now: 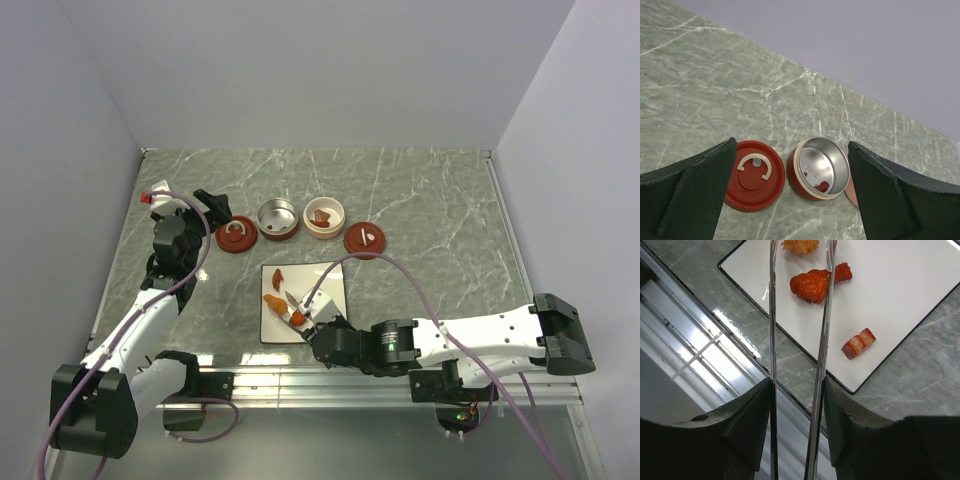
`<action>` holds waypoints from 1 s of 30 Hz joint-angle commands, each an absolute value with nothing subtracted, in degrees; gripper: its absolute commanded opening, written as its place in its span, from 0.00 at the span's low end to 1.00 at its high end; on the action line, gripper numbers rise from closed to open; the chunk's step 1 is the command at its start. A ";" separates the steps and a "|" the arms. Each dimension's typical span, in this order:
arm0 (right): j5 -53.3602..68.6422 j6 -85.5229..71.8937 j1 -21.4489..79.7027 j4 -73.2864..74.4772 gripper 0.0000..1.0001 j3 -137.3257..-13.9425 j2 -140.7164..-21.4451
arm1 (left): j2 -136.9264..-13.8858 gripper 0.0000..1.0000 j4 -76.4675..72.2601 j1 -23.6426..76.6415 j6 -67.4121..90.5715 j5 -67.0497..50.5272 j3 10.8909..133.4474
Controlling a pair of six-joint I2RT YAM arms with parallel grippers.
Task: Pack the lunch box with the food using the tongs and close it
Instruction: Pick up the food using the clamp
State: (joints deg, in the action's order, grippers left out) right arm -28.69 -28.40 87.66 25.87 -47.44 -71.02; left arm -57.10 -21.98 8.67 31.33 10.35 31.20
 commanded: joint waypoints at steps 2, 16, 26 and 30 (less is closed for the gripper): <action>-28.30 -26.81 87.19 21.62 0.52 -47.81 -71.72 | -56.16 0.99 -24.43 8.44 32.08 9.76 32.78; -25.49 -25.23 84.55 20.92 0.49 -48.16 -75.23 | -55.99 0.99 -24.61 8.44 32.08 9.84 32.52; -28.21 -23.82 83.76 21.71 0.28 -49.04 -74.18 | -56.16 1.00 -24.52 8.44 32.17 10.02 32.61; -30.76 -22.42 82.44 22.24 0.27 -50.01 -72.43 | -55.99 0.99 -24.52 8.44 32.17 10.11 32.61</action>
